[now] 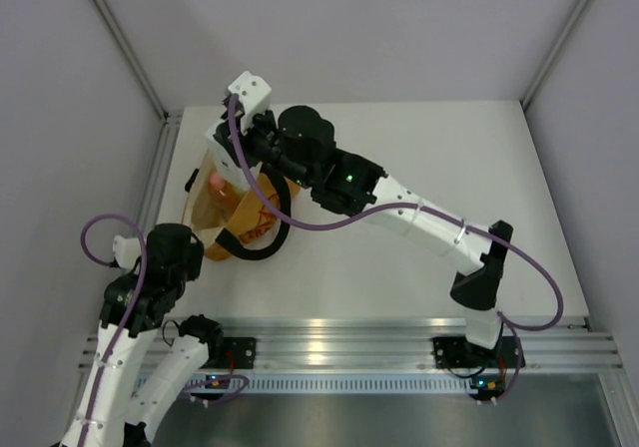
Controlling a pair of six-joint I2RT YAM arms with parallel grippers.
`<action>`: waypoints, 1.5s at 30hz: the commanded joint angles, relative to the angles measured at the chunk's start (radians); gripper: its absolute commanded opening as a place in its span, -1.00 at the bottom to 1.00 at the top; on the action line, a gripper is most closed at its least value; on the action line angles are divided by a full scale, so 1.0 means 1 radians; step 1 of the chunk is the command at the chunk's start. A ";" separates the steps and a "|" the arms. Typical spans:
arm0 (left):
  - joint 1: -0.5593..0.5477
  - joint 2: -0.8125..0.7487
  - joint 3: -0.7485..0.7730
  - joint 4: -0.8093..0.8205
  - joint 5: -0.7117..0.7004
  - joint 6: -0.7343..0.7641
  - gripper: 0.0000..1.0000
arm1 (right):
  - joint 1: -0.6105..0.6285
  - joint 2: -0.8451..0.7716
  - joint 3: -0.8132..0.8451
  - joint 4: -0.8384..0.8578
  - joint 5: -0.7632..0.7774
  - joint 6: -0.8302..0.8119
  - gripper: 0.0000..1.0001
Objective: Take the personal care products out of the canvas bag
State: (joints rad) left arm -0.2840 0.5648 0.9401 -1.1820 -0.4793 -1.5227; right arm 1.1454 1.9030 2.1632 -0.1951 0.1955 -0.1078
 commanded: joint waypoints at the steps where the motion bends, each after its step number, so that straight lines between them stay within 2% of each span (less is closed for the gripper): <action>1: 0.000 -0.016 -0.011 -0.051 -0.012 -0.022 -1.00 | 0.011 -0.133 0.107 0.148 0.041 -0.050 -1.00; 17: 0.000 -0.009 -0.014 -0.051 -0.015 -0.036 -1.00 | -0.047 -0.229 0.023 0.126 0.160 -0.095 -1.00; 25: 0.000 -0.023 -0.015 -0.051 -0.010 -0.031 -1.00 | -0.174 -0.387 -0.282 0.184 0.176 0.005 -1.00; 30: 0.000 -0.028 -0.018 -0.051 -0.010 -0.019 -1.00 | -0.269 -0.487 -0.516 0.287 0.162 0.052 -1.00; 36: 0.000 -0.026 -0.017 -0.050 -0.002 -0.016 -1.00 | -0.346 -0.594 -0.822 0.462 0.153 0.088 -1.00; 39: 0.000 -0.025 -0.017 -0.051 0.001 -0.010 -1.00 | -0.368 -0.653 -0.977 0.621 0.147 0.091 -1.00; 45: 0.002 -0.019 -0.012 -0.053 0.007 0.009 -1.00 | -0.409 -0.660 -1.192 0.805 0.133 0.129 -1.00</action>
State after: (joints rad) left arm -0.2840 0.5495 0.9279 -1.1828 -0.4801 -1.5364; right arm 0.7628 1.3220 1.0100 0.2024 0.3420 -0.0257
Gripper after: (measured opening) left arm 0.025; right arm 0.375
